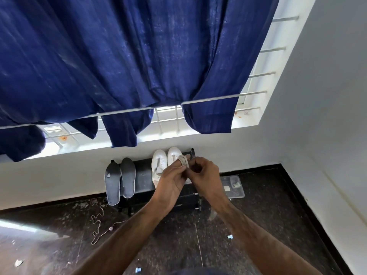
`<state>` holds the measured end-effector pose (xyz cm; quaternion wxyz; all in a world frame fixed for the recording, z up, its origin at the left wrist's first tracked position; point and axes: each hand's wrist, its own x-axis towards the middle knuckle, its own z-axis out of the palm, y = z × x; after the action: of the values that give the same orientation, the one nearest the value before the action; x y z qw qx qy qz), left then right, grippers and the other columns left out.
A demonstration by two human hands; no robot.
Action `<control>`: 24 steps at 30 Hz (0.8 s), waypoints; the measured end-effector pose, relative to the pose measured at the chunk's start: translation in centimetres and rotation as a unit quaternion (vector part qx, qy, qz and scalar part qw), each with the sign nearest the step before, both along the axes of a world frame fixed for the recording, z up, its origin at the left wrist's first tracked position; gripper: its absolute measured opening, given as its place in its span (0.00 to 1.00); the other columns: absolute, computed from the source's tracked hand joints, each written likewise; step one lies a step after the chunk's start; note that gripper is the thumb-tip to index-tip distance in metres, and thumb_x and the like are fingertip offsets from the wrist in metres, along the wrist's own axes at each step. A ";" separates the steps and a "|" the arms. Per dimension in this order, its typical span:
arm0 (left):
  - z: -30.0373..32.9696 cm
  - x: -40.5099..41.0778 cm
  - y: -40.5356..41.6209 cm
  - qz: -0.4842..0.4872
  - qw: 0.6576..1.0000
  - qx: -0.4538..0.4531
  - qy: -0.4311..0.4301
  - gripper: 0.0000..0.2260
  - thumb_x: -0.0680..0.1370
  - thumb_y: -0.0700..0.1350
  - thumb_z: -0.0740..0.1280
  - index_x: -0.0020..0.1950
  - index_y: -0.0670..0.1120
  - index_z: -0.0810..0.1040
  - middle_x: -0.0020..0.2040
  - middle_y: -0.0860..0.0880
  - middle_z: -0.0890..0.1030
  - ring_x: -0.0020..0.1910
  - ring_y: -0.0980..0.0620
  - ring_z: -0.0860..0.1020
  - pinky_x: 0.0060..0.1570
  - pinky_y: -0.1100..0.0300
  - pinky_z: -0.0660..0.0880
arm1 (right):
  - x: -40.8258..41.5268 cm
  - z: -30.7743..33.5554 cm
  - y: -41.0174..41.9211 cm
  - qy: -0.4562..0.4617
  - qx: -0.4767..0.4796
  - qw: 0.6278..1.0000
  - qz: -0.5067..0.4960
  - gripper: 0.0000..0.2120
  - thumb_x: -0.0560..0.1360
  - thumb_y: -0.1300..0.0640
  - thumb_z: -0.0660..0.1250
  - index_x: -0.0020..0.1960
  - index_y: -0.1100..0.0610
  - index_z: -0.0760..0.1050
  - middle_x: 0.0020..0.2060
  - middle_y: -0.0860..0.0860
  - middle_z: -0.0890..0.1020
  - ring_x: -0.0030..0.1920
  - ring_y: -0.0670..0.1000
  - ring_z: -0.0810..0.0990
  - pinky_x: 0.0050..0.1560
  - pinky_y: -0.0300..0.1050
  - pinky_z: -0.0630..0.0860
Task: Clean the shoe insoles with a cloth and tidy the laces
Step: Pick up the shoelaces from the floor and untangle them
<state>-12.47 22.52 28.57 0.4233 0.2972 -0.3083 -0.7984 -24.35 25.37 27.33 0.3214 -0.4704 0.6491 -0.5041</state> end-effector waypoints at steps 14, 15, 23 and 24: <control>-3.6 -9.8 1.2 -0.138 0.981 -0.012 -0.139 0.13 0.81 0.29 0.55 0.62 0.32 0.75 0.58 0.39 0.79 0.60 0.49 0.78 0.62 0.60 0.76 | -11.3 -5.5 0.9 0.035 0.119 0.992 -0.021 0.07 0.71 0.63 0.75 0.39 0.54 0.80 0.31 0.45 0.81 0.29 0.37 0.75 0.32 0.31 0.70; -3.4 -10.0 1.2 -0.159 0.978 -0.008 -0.133 0.14 0.81 0.28 0.55 0.62 0.36 0.77 0.58 0.42 0.81 0.60 0.52 0.79 0.61 0.61 0.76 | -12.1 -5.9 0.6 0.029 0.130 0.991 -0.029 0.07 0.71 0.62 0.76 0.38 0.53 0.80 0.30 0.44 0.81 0.28 0.37 0.76 0.31 0.31 0.70; -6.2 -9.4 -4.6 -0.095 0.941 -0.079 -0.314 0.11 0.83 0.38 0.61 0.60 0.46 0.81 0.57 0.45 0.84 0.57 0.45 0.82 0.46 0.55 0.81 | -17.8 -8.9 -2.7 -0.132 0.218 0.966 -0.051 0.09 0.72 0.64 0.78 0.37 0.57 0.80 0.28 0.50 0.81 0.28 0.46 0.78 0.32 0.41 0.76; -7.1 -9.8 -5.7 -0.078 0.932 -0.087 -0.343 0.09 0.83 0.41 0.63 0.60 0.48 0.81 0.59 0.47 0.83 0.58 0.47 0.81 0.47 0.55 0.81 | -18.4 -9.2 -3.1 -0.154 0.226 0.961 -0.042 0.08 0.72 0.65 0.78 0.38 0.59 0.79 0.28 0.51 0.81 0.28 0.46 0.78 0.32 0.40 0.76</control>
<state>-22.31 16.80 21.42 0.2523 0.4900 -0.5249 -0.6487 -42.73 22.26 18.10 0.4941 -0.2748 0.7076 -0.4239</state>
